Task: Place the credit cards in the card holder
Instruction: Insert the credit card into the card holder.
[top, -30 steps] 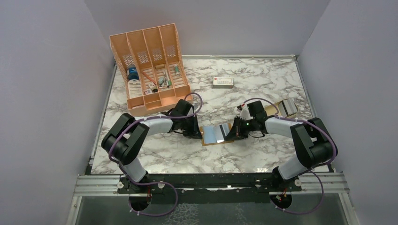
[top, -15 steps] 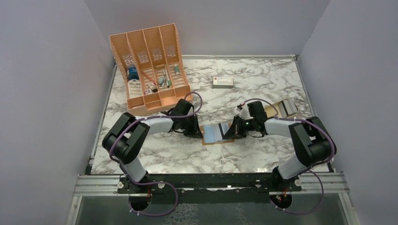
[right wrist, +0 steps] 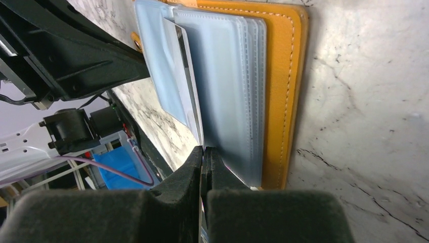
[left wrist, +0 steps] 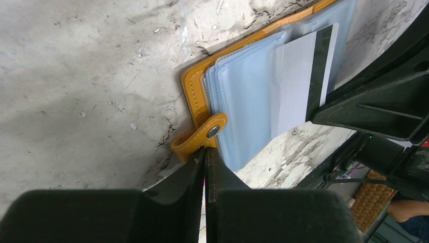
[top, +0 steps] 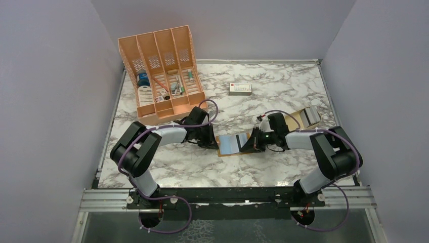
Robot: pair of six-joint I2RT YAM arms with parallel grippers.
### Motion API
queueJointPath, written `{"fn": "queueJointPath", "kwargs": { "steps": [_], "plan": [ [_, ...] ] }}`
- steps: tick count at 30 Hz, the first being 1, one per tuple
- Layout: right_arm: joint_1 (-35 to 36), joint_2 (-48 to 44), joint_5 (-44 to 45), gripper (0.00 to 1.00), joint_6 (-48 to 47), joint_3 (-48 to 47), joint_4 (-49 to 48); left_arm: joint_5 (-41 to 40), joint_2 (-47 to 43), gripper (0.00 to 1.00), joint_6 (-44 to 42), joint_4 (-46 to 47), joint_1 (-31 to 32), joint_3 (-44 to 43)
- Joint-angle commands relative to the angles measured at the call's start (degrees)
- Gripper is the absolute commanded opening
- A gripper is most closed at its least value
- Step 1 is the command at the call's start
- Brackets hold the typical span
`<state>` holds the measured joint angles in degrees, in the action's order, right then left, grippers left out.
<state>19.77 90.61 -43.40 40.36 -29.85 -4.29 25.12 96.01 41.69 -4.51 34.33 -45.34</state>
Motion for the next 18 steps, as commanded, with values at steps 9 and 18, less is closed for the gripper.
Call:
{"fn": "queueJointPath", "kwargs": {
  "steps": [9,18],
  "plan": [
    [3.4,2.8,0.1,0.01,2.3,0.0,-4.3,0.0,0.6,0.10,0.2,0.7,-0.1,-0.6],
    [4.0,1.3,2.2,0.06,2.2,-1.1,-2.3,0.8,-0.2,0.10,0.2,0.7,-0.1,-1.0]
  ]
}}
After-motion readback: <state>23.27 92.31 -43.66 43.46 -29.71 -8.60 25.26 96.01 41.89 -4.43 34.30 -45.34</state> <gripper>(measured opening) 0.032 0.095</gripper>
